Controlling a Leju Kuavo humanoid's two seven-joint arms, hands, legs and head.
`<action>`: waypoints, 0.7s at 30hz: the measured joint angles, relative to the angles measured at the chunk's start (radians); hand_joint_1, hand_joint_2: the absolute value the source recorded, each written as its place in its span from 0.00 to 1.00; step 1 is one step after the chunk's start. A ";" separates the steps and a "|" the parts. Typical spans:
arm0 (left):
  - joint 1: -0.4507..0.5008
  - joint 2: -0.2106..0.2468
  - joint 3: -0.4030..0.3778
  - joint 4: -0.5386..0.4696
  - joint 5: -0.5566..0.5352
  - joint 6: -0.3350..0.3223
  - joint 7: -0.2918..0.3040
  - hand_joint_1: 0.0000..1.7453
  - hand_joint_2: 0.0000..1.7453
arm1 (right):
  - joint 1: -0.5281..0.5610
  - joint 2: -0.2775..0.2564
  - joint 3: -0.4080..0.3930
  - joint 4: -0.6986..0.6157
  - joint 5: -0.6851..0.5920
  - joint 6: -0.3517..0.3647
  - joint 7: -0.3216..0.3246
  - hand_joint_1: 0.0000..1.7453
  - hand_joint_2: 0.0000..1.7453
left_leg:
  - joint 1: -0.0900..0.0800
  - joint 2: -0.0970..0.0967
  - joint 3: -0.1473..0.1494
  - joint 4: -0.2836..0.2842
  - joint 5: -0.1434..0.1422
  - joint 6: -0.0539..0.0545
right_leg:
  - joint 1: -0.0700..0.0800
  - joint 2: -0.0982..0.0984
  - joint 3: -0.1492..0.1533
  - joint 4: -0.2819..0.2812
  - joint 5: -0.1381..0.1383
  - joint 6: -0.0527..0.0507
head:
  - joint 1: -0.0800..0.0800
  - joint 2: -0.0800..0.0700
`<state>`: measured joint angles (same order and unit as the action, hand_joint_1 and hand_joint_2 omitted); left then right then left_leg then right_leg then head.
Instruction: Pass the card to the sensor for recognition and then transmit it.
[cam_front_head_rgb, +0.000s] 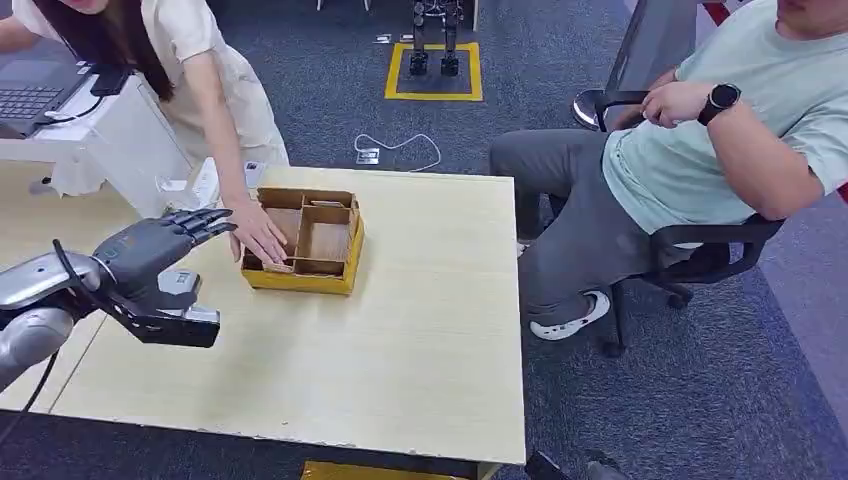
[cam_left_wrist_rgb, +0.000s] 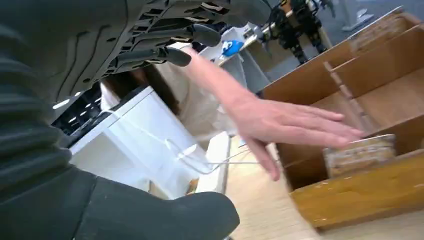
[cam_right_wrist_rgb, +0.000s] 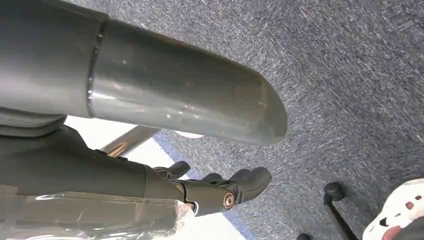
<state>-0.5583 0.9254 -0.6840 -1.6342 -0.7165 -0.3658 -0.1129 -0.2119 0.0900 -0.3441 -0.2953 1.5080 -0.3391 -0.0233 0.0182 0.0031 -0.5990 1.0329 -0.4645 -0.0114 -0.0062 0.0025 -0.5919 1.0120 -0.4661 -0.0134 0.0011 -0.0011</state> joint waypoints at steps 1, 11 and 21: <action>0.000 -0.015 -0.008 0.001 -0.021 0.010 0.003 0.00 1.00 | 0.000 0.000 0.000 -0.001 0.000 0.000 0.000 0.00 0.00 | 0.000 0.000 0.000 0.000 0.000 0.000 | 0.000 0.000 0.000 0.000 0.000 0.000 | 0.000 0.000; 0.006 -0.128 -0.076 0.050 -0.106 0.057 0.026 0.00 1.00 | 0.001 0.000 0.000 -0.008 0.000 0.000 0.001 0.00 0.00 | 0.000 0.001 0.000 0.000 0.000 0.000 | 0.000 0.001 0.000 0.000 0.001 0.001 | 0.000 0.000; 0.022 -0.149 -0.109 0.054 -0.120 0.053 0.019 0.00 1.00 | 0.002 0.000 -0.001 -0.008 0.000 0.000 0.001 0.00 0.00 | 0.000 0.000 -0.001 0.000 0.000 0.000 | 0.000 0.001 0.000 0.000 0.001 0.001 | 0.000 0.000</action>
<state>-0.5366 0.7763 -0.7935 -1.5801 -0.8362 -0.3124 -0.0938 -0.2095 0.0900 -0.3449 -0.3029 1.5080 -0.3391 -0.0225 0.0182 0.0036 -0.5996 1.0332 -0.4647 -0.0112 -0.0063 0.0032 -0.5923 1.0120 -0.4653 -0.0121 0.0011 -0.0011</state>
